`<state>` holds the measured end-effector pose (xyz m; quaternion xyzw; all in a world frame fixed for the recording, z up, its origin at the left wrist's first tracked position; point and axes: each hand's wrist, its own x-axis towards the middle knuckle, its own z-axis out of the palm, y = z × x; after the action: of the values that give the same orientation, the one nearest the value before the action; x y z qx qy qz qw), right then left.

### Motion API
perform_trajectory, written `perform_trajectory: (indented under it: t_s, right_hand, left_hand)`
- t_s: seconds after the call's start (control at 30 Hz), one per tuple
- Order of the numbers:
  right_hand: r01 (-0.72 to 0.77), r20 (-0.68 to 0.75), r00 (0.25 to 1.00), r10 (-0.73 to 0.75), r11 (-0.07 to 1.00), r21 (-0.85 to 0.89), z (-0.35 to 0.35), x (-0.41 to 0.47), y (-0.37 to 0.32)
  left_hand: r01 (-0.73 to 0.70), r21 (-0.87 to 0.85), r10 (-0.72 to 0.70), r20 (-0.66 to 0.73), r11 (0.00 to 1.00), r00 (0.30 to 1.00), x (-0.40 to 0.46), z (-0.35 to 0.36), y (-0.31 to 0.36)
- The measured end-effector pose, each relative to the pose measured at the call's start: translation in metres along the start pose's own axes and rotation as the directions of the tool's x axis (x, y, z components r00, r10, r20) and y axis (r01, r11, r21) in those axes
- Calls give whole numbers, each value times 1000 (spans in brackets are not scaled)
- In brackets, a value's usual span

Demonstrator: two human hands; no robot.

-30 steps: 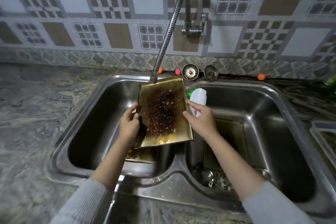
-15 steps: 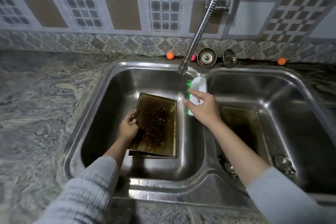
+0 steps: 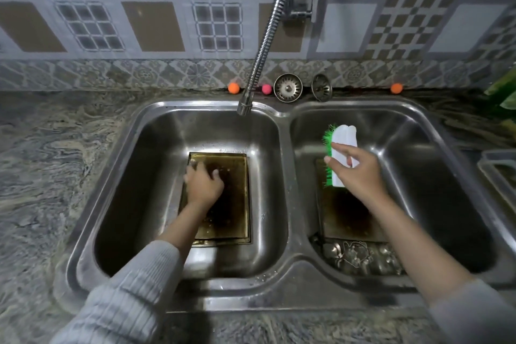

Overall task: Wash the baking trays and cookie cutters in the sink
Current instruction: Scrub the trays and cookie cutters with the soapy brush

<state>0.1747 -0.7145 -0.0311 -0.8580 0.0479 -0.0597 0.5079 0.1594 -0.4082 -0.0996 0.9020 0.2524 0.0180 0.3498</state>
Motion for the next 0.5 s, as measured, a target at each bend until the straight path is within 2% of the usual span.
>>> perform_trajectory:
  t_s: [0.07, 0.17, 0.23, 0.3, 0.37, 0.43, 0.5]
  right_hand:
    - [2, -14, 1000, -3, 999, -41, -21, 1, 11]
    - [-7, -18, 1000, 6, 999, -52, -51, 1, 23]
    - [-21, -16, 1000, 20, 999, -29, -69, 2, 32]
    - [-40, -4, 999, 40, 999, -1, -84, 4, 45]
    - [-65, 7, 998, 65, 998, -1, -96, 6, 60]
    - [-94, 28, 995, 94, 996, -11, -108, 7, 74]
    - [-114, 58, 992, 115, 993, -27, -118, 10, 92]
  left_hand:
    - [-141, -137, 136, -48, 981, 990, -13, 11, 44]
    - [-344, -315, 315, -139, 885, 939, -45, 36, 112]
    - [-336, -425, 345, -59, 840, 937, -65, 64, 146]
    - [-239, -455, 326, 122, 858, 938, -80, 96, 165]
    - [-149, -376, 279, 318, 914, 906, -88, 131, 169]
    - [-98, -174, 166, 434, 980, 886, -91, 164, 163]
    - [-93, 45, 57, 516, 995, 855, -94, 192, 153]
